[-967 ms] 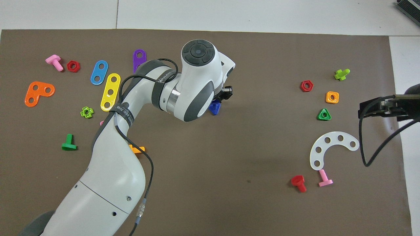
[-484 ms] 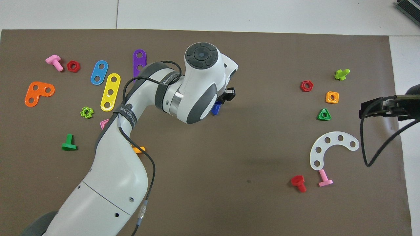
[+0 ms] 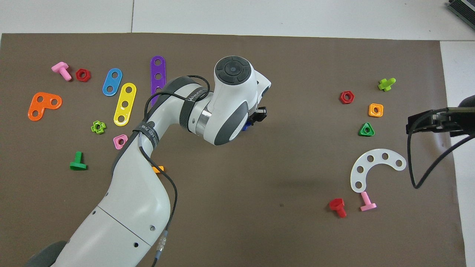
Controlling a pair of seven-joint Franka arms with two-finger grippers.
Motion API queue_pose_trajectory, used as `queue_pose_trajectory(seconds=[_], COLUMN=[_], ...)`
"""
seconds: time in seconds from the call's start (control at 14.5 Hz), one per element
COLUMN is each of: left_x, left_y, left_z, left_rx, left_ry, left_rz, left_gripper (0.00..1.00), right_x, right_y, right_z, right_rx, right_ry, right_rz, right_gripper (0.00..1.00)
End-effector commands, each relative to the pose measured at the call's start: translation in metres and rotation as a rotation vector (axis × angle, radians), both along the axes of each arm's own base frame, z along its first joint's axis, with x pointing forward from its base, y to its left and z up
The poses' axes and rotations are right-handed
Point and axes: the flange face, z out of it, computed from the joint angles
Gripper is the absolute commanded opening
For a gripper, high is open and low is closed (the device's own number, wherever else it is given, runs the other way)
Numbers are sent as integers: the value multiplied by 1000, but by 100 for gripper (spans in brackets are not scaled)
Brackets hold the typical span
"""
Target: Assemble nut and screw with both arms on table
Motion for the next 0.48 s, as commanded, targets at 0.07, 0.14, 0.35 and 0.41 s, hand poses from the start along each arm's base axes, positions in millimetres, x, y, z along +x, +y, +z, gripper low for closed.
queue_pose_trajectory(seconds=[0.07,0.14,0.35,0.41], left_x=[-17,-19,-22,-21], left_y=[7,8,9,12], left_z=[-9,-10,-19,-23], left_rx=[11,5,-3,11], left_ry=[-9,-18,-35,-50], left_rz=[16,18,22,16], left_gripper=[0,0,0,0], right_x=[0,-1,-1,0], right_y=[-4,-4,-4,-4], right_z=[-3,-3,-3,-3], right_rx=[1,1,1,1], right_ry=[-10,-8,-8,-10], right_rz=[30,30,30,30], right_gripper=[100,100,100,100])
